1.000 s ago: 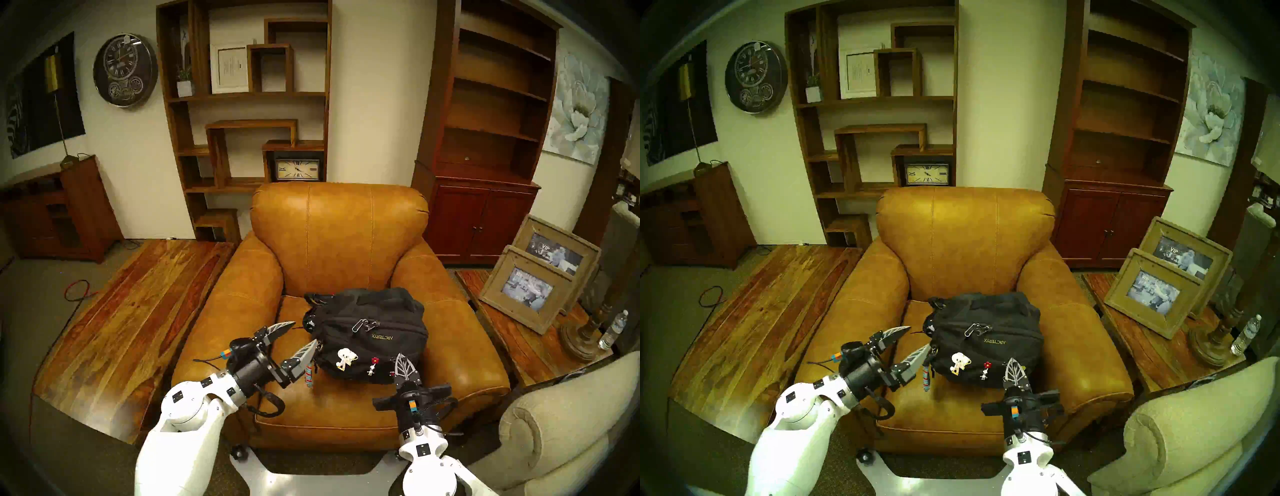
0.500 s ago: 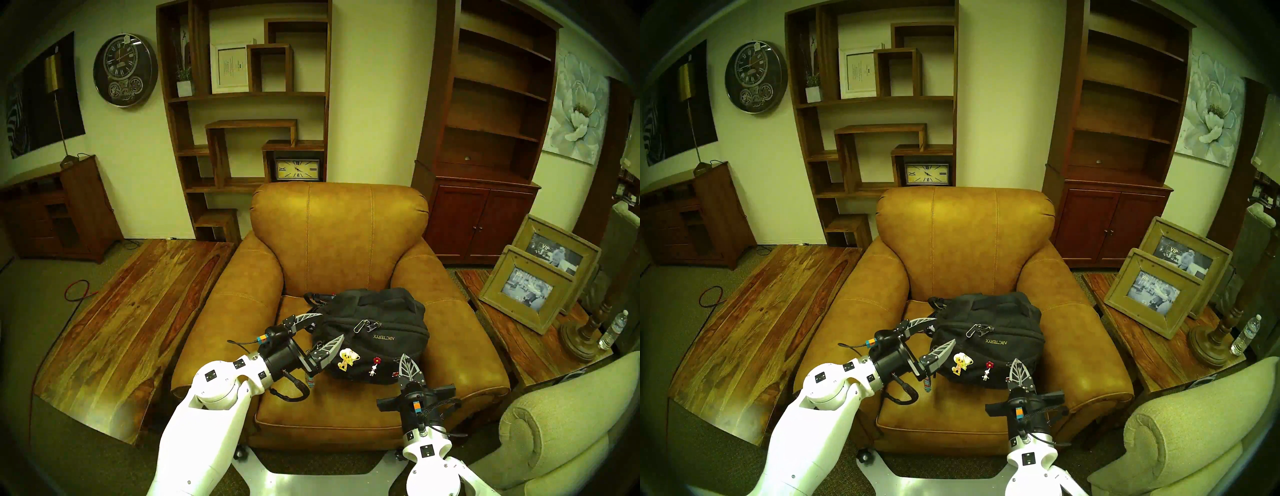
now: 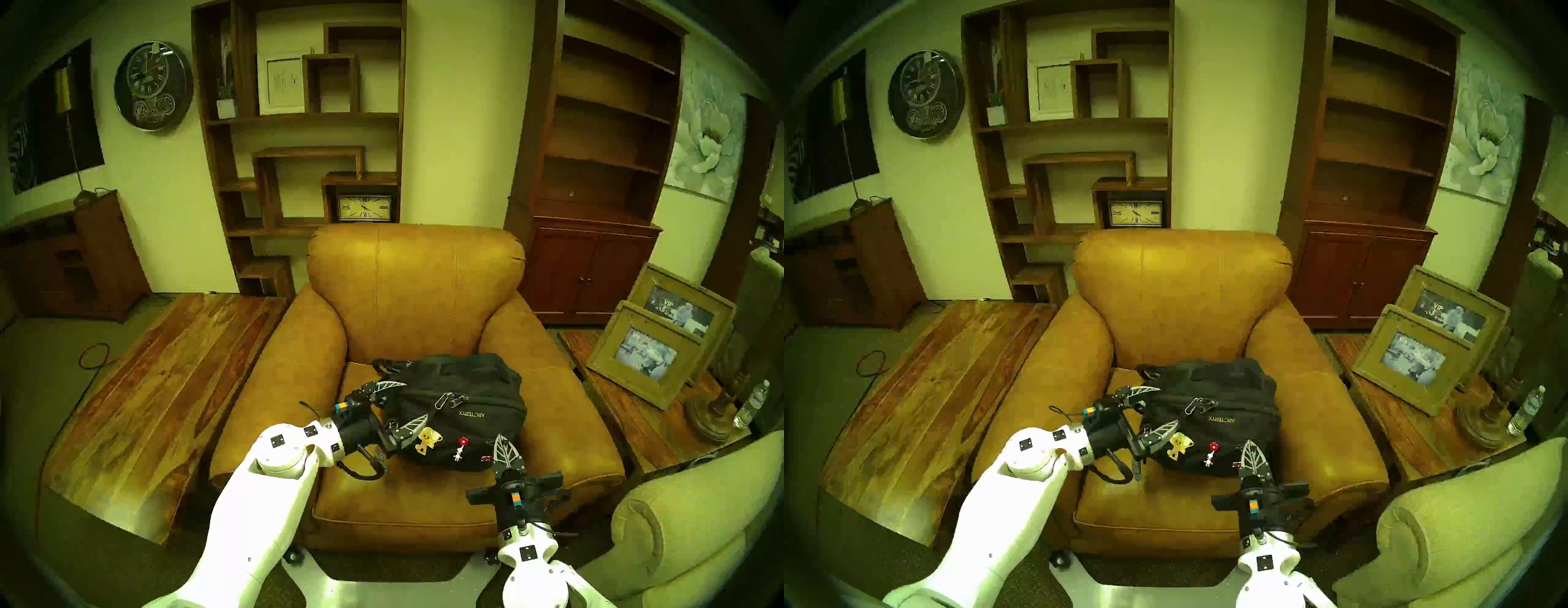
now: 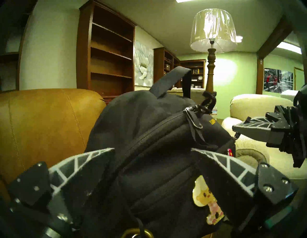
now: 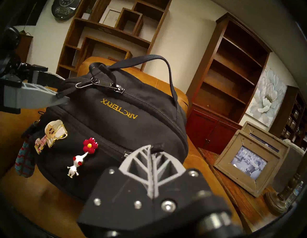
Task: Close a bag with a zipper
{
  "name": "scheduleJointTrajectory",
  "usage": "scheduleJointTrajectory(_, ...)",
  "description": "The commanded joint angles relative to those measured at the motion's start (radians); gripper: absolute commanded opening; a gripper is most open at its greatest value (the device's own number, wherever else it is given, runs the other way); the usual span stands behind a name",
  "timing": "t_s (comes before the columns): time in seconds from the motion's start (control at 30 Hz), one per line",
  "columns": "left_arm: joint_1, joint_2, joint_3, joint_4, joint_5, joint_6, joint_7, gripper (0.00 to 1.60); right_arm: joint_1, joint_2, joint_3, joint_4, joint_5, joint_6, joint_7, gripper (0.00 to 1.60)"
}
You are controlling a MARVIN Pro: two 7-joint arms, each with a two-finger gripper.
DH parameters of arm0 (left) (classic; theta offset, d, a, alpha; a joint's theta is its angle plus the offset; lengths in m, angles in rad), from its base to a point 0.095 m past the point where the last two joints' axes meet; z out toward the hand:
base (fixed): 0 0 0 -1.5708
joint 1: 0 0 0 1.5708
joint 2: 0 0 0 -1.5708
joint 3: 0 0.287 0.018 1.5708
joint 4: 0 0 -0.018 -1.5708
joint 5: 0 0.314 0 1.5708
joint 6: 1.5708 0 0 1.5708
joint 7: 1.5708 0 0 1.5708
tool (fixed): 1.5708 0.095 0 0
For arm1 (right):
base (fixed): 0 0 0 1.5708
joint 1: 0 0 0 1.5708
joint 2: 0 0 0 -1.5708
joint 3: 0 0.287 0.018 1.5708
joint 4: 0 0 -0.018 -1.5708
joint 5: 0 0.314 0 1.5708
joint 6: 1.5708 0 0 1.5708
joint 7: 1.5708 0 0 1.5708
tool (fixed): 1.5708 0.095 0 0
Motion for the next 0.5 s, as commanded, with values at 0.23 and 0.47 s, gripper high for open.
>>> scheduleJointTrajectory(0.23, -0.158, -0.028, 0.011, 0.175, 0.000, -0.153, -0.045, 0.59, 0.016, -0.014, 0.026, -0.011, 0.003, -0.007, -0.023, 0.00)
scheduleJointTrajectory(0.47, -0.180, -0.033, -0.004, 0.213, -0.019, -0.197, -0.056, 0.19, 0.051, -0.045, 0.043, 0.045, -0.009, -0.020, -0.059, 0.00)
